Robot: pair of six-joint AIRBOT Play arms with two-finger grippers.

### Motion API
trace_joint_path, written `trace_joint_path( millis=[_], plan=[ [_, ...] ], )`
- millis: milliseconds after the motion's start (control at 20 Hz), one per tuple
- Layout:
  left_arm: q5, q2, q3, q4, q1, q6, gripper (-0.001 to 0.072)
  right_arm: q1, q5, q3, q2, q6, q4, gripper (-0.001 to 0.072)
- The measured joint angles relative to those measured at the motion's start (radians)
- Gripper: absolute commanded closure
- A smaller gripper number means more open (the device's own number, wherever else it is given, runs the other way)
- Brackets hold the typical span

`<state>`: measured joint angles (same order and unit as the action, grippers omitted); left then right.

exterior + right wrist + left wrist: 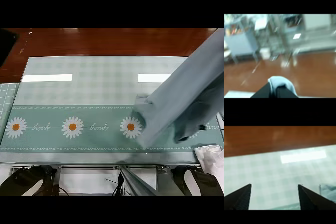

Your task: Fold the shirts.

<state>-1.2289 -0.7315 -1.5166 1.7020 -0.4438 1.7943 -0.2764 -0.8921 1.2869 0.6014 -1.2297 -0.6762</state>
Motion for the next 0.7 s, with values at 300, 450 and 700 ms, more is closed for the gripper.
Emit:
trace_joint_path(
  millis=[300, 450, 700],
  plan=[
    [-0.075, 0.002, -0.001, 0.000, 0.001, 0.013, -0.0002, 0.119, -0.076, -0.001, 0.210, 0.023, 0.064, 0.0689],
    [-0.086, 0.000, -0.001, 0.000, 0.000, 0.019, -0.0002, 0.355, -0.033, -0.001, 0.337, 0.036, 0.003, 0.0689],
    [-0.162, -0.002, -0.001, 0.013, 0.001, 0.024, -0.0002, 0.787, 0.096, -0.001, 0.580, 0.003, -0.170, 0.0686]
  ],
)
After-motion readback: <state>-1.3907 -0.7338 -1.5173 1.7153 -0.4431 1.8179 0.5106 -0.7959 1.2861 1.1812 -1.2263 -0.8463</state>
